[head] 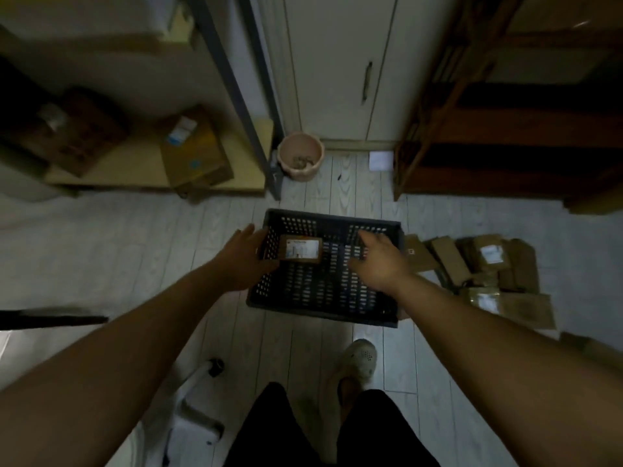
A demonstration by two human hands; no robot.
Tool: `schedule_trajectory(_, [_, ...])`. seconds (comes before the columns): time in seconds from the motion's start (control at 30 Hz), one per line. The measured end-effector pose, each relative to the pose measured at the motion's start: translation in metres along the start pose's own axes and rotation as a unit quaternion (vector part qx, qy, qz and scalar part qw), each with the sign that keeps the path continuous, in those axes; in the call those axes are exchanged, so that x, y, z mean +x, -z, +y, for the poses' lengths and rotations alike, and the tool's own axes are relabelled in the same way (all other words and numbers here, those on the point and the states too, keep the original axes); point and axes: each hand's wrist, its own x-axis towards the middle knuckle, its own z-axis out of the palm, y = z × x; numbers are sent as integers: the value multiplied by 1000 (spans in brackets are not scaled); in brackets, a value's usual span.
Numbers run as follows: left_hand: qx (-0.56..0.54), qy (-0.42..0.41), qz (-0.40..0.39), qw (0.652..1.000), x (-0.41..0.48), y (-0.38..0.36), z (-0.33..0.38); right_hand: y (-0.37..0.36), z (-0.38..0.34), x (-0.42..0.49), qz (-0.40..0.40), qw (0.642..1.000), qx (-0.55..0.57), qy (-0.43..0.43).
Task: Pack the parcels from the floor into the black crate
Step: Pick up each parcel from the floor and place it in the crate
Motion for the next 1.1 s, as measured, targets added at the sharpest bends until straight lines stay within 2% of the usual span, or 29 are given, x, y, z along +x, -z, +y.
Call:
schedule_trajectory(0.1, [29,-22,21,999,-38,15,23,31,-10,-48,53,998,-41,10])
schedule_trajectory(0.23, [41,-46,44,997,-75,20,50,66,-8,-119,138,988,-56,-30])
schedule_trajectory(0.5, [57,-178,61,980,-143,20,149,137,43,-280,266,956,-84,-91])
schedule_trajectory(0.63, [104,-224,63,967,-167,2,211,177,82,-338,298,945,-71,-112])
schedule_trajectory(0.77, [117,-269,62,954,-192,-42,304,217,150,-408,326,933,-65,-137])
schedule_trajectory(0.93, [100,-287,13,953,-213,-119,409,257,242,-491,321,927,-86,-172])
schedule_trajectory(1.1, [97,-297,-31,949,-222,-181,468,288,312,-529,310,924,-84,-209])
